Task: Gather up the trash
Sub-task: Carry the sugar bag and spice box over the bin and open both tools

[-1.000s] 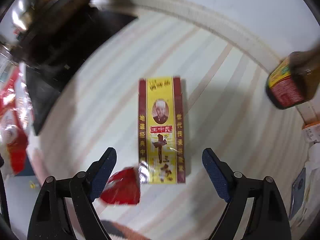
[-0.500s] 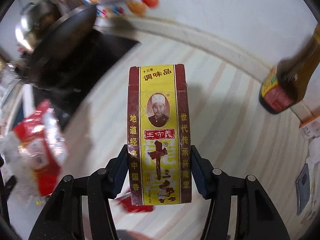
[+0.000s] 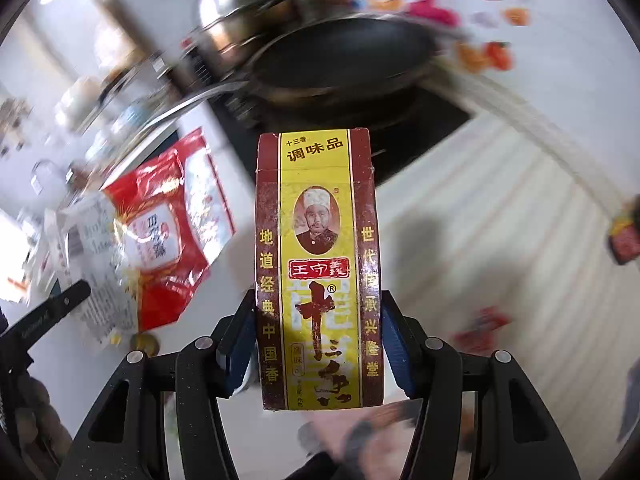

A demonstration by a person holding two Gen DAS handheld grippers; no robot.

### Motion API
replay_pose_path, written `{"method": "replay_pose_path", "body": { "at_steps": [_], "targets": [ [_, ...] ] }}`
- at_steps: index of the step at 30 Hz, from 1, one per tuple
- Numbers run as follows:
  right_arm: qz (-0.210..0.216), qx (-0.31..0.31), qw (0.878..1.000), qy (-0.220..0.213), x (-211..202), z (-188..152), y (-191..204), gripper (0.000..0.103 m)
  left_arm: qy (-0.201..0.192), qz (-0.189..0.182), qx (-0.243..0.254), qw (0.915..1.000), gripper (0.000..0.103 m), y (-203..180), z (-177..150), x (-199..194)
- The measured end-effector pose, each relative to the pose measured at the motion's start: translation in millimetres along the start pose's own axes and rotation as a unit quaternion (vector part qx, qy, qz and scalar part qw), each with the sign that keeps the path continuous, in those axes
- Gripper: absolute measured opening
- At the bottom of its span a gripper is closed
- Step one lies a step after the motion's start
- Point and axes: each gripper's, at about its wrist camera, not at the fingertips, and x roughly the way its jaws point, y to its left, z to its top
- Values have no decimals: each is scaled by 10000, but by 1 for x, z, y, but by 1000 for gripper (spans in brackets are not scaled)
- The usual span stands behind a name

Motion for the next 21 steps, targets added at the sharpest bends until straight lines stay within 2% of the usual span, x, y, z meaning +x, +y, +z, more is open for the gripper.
{"method": "replay_pose_path", "body": {
  "at_steps": [5, 11, 15, 21],
  "targets": [
    [298, -566, 9970, 435, 46, -30, 84, 59, 207, 522, -562, 9968, 6, 99, -22, 14],
    [529, -1245, 9845, 1119, 137, -90, 183, 59, 673, 1243, -1150, 9833, 6, 210, -63, 67],
    [637, -1541, 9724, 1631, 224, -143, 237, 59, 1170, 1620, -1484, 9685, 6, 276, -107, 134],
    [805, -1754, 9512, 2408, 373, -225, 283, 59, 2180, 1778, -1940, 9398, 6, 358, -190, 276]
  ]
}}
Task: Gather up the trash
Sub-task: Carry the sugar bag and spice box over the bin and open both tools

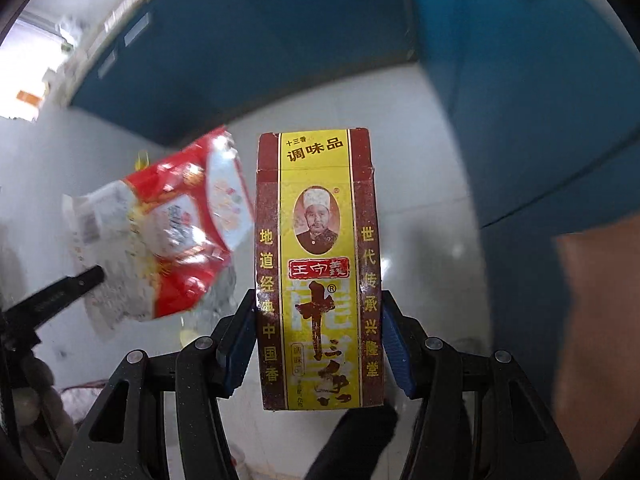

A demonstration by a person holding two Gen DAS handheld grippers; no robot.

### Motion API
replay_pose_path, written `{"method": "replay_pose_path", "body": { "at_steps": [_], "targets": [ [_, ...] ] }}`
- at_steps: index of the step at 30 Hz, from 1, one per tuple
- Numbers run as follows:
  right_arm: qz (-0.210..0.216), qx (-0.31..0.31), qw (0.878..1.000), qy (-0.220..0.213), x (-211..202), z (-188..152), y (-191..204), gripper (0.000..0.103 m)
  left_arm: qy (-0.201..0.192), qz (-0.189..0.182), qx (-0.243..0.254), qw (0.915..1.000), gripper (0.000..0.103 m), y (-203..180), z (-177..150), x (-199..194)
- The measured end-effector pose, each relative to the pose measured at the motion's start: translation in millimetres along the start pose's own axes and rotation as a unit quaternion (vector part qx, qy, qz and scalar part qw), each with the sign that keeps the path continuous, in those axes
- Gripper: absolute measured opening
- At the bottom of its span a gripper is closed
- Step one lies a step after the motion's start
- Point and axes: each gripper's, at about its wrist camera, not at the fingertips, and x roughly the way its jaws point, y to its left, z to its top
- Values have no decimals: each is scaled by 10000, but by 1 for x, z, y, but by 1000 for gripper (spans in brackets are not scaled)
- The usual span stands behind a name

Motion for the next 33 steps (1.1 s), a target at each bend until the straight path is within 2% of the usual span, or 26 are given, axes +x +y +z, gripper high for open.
{"method": "replay_pose_path", "body": {
  "at_steps": [1, 4, 8, 11, 13, 15, 17, 18, 19, 20, 21, 22, 25, 30, 33],
  "targets": [
    [48, -26, 9998, 166, 37, 3, 2, 59, 192, 37, -43, 9998, 6, 1, 2, 39],
    [111, -121, 9984, 550, 125, 11, 1, 59, 610, 64, -59, 9981, 6, -1, 9, 126],
    [-23, -340, 9951, 931, 230, 21, -7, 59, 999, 7, -68, 9950, 7, -12, 22, 214],
    [-146, -532, 9926, 1084, 282, 34, -9, 59, 1137, -59, 0, 9935, 7, -21, 31, 255],
    [-214, -670, 9903, 1200, 311, 40, -11, 60, 1204, -132, 42, 9926, 14, -27, 36, 271],
    [-264, -780, 9879, 1316, 333, 44, -10, 61, 1220, -313, 101, 9920, 14, -33, 39, 277],
    [-403, -901, 9851, 1409, 348, 50, -6, 62, 1239, -261, 195, 9918, 15, -36, 43, 277],
    [-454, -921, 9844, 1432, 351, 50, -11, 65, 1206, -248, 218, 9921, 24, -38, 45, 276],
    [-500, -908, 9844, 1422, 351, 51, -12, 73, 1158, -216, 239, 9928, 50, -38, 45, 272],
    [-538, -902, 9848, 1380, 349, 53, -12, 78, 1114, -188, 242, 9933, 68, -37, 46, 266],
    [-577, -909, 9855, 1308, 342, 53, -12, 88, 1041, -188, 241, 9941, 96, -36, 46, 262],
    [-616, -915, 9859, 1260, 336, 53, -12, 94, 954, -155, 244, 9950, 102, -34, 46, 256],
    [-749, -929, 9872, 1053, 306, 50, -14, 103, 771, -120, 236, 9967, 102, -28, 44, 233],
    [-1134, -1015, 9870, 507, 246, 47, -6, 103, 308, -33, 218, 9993, 102, -15, 32, 182],
    [-1326, -1140, 9844, 175, 197, 39, 6, 103, 61, -113, 157, 9998, 102, -5, 21, 140]
  ]
}}
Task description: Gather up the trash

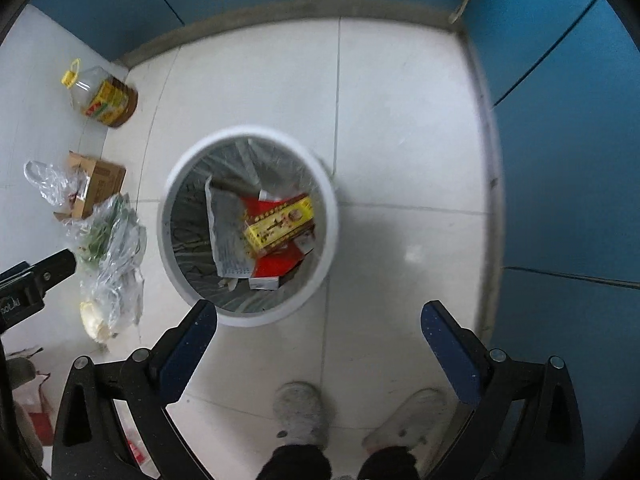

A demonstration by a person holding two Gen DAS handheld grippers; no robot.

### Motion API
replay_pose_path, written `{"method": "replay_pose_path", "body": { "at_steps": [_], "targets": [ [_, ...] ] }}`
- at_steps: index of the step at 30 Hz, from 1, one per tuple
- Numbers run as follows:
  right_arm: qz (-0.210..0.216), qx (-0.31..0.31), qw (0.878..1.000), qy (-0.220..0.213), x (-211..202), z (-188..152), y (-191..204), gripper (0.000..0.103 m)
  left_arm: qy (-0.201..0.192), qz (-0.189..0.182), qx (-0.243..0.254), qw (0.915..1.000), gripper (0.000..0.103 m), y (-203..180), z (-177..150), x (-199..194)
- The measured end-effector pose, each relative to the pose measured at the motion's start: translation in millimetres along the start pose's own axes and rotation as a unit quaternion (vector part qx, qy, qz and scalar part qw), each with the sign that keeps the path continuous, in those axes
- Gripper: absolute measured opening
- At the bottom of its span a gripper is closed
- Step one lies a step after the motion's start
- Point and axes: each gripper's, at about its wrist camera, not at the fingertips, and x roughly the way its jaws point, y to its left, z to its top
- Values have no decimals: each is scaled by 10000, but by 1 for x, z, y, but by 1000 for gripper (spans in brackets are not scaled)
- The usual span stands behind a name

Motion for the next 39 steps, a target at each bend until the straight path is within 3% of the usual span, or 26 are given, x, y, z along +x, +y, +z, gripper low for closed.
{"method": "replay_pose_path", "body": {
  "at_steps": [5, 13, 20, 25, 31, 36, 39],
  "targets": [
    [-132, -147, 9991, -388, -94, -23, 3, 103, -600, -407, -21, 9974, 102, 13, -25, -92],
    [-399, -312, 9905, -1275, -283, -74, 11, 103, -1349, -684, 20, 9885, 102, 38, -76, -256],
    [-184, -261, 9829, -1813, -429, -132, 4, 103, -1919, -821, 80, 9780, 102, 46, -140, -387],
    [121, -351, 9769, -2103, -515, -187, -8, 103, -2198, -927, 41, 9711, 102, 43, -193, -459],
    [442, -413, 9690, -2394, -587, -243, -28, 103, -2541, -1024, -89, 9617, 103, 41, -247, -524],
    [647, -542, 9640, -2521, -638, -280, -40, 103, -2737, -1071, -130, 9557, 103, 47, -274, -565],
    [786, -571, 9616, -2568, -664, -296, -45, 103, -2657, -1268, -150, 9556, 103, 51, -283, -582]
  ]
}}
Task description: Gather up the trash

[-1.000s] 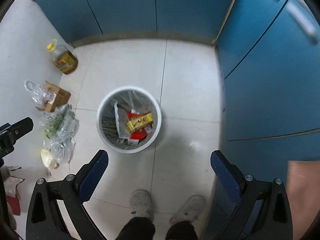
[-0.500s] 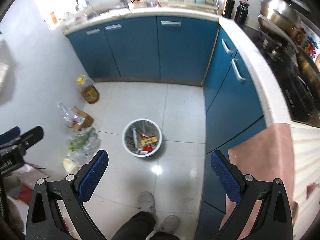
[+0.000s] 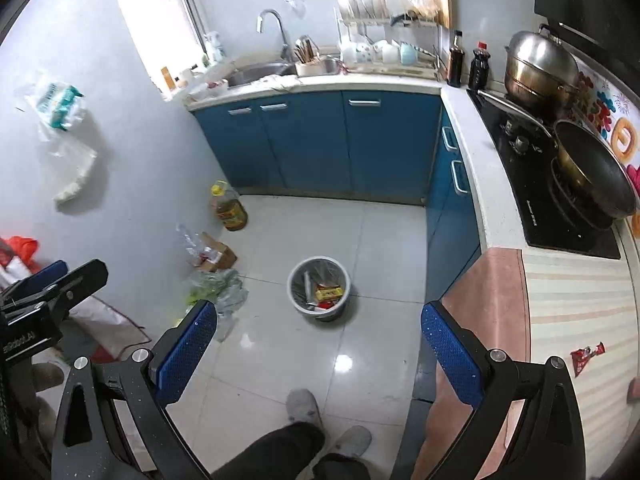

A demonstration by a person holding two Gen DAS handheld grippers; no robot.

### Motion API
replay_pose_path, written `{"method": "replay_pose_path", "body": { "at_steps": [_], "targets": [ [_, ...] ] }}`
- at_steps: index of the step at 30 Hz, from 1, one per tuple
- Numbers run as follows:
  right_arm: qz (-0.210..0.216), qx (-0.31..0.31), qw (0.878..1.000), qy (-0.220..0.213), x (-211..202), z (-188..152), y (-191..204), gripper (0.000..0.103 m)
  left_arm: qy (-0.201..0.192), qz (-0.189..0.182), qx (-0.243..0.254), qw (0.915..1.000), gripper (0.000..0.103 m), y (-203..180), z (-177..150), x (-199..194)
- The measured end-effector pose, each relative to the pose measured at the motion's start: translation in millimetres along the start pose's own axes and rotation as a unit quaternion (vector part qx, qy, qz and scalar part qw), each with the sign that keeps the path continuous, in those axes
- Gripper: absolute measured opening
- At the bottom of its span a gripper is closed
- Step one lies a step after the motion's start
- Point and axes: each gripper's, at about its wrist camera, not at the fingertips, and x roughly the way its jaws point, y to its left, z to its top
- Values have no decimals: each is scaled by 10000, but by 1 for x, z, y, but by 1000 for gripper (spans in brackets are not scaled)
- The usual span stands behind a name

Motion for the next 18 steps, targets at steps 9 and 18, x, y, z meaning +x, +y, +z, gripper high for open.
{"method": "replay_pose_path", "body": {
  "at_steps": [9, 18],
  "targets": [
    [429, 86, 9990, 125, -44, 0, 11, 103, 299, -597, 32, 9978, 102, 0, -5, -31],
    [706, 66, 9974, 140, -52, -1, 24, 103, 236, -713, -1, 9972, 102, 7, -12, -47]
  ]
}}
